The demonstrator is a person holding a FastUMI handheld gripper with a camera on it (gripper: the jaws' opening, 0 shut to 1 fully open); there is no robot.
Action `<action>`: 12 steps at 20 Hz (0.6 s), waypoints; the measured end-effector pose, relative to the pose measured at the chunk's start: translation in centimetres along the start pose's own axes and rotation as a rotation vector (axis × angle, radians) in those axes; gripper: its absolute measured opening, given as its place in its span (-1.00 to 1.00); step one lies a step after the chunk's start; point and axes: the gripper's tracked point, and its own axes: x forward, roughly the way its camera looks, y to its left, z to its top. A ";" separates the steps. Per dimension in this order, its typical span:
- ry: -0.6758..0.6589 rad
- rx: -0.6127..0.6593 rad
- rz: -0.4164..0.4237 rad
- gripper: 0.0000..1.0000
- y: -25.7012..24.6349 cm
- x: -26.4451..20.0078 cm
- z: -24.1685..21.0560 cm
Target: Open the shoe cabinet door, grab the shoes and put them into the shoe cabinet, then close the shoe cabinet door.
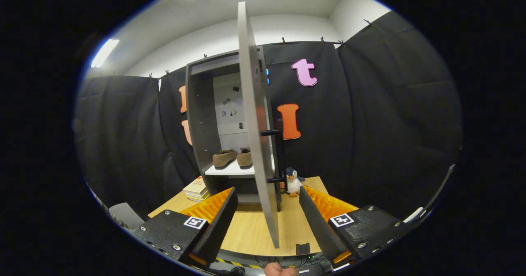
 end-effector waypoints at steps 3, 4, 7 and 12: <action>0.001 0.026 -0.010 0.87 -2.7 1.4 0.3; 0.002 0.033 -0.008 0.87 -3.2 2.0 0.4; 0.002 0.048 0.003 0.90 -3.9 3.5 0.7; -0.016 0.048 0.042 0.91 -2.5 6.6 2.0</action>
